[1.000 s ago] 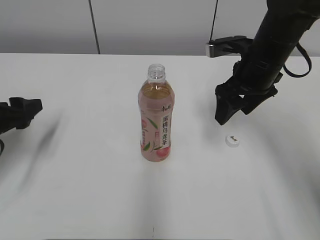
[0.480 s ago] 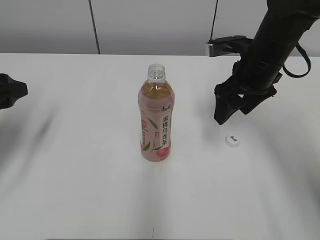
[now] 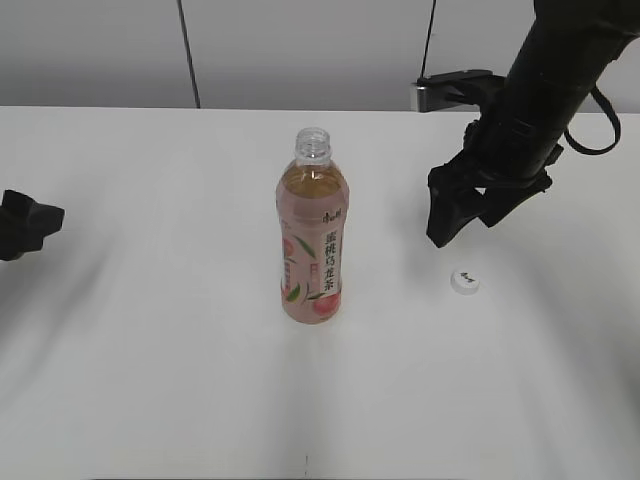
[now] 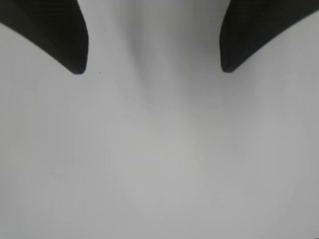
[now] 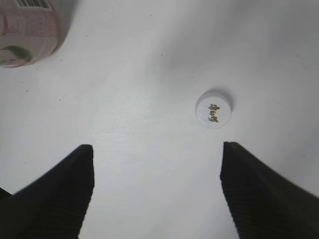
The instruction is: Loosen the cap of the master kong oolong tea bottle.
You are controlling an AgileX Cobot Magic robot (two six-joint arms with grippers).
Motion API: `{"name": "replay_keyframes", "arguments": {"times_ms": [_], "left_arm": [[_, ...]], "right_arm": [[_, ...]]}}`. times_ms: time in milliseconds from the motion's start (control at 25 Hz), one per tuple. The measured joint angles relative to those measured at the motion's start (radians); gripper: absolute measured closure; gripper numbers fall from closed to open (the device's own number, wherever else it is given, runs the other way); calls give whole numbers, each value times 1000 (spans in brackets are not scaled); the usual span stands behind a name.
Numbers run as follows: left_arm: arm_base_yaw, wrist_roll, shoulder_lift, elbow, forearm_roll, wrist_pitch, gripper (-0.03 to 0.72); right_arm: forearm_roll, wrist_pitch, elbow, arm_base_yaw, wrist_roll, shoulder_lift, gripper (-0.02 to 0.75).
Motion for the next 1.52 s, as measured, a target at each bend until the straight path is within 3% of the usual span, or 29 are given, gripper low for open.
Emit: {"name": "replay_keyframes", "arguments": {"times_ms": [520,600,760,920,1000,1120,1280,1520], "left_arm": [[0,-14,0,0,277,-25,261],[-1,-86,0,0,289,-11,284],[-1,-427,0,0,327,17,352],[0,-651,10,-13,389,-311,425],[0,-746,29,-52,499,-473,441],[2,-870,40,-118,670,-540,442],[15,-919,29,-142,707,-493,442],[17,-859,28,-144,707,-508,442]], "right_arm": [[18,-7,0,0,0,0,143],[32,-7,0,0,0,0,143],[41,-7,0,0,0,0,143],[43,-7,0,0,0,0,143],[45,-7,0,0,0,0,143],[46,-6,0,0,0,0,143],[52,5,0,0,0,0,143],[56,8,0,0,0,0,143]]}}
